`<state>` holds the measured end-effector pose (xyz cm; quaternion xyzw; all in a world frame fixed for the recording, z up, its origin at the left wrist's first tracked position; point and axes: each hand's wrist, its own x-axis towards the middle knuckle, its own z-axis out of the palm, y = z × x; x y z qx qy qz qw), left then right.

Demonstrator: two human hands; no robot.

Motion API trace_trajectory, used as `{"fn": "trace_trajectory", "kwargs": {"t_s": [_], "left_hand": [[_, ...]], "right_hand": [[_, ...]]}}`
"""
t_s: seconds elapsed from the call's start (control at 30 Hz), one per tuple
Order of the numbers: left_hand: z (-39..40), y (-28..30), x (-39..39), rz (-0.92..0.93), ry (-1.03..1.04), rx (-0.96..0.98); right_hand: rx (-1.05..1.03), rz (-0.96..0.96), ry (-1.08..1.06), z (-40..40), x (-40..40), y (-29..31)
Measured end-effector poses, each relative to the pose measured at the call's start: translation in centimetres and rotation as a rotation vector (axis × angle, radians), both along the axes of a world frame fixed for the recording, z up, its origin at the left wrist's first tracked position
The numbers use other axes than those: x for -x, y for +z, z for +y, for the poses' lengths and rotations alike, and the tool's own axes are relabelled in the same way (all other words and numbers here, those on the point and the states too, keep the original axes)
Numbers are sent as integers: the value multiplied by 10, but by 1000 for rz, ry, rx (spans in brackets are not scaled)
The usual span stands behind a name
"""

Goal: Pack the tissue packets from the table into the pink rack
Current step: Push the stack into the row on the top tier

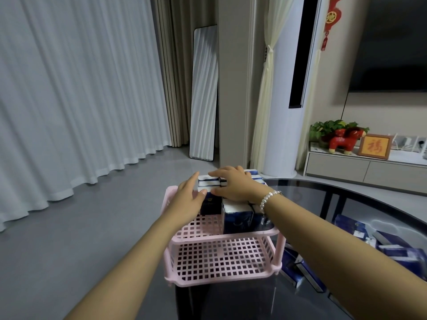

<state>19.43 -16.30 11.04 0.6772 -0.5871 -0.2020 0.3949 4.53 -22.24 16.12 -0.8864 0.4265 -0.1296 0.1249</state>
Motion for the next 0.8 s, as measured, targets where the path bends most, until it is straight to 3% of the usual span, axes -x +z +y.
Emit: {"fn": "trace_trajectory", "kwargs": {"t_s": [0.4, 0.6, 0.8], "left_hand": [[16, 4, 8, -60, 33, 46], [48, 20, 41, -26, 82, 254], [82, 21, 96, 37, -20, 381]], "right_hand": [[8, -80, 16, 13, 9, 4], [92, -289, 16, 41, 39, 4], [127, -435, -24, 81, 98, -6]]}}
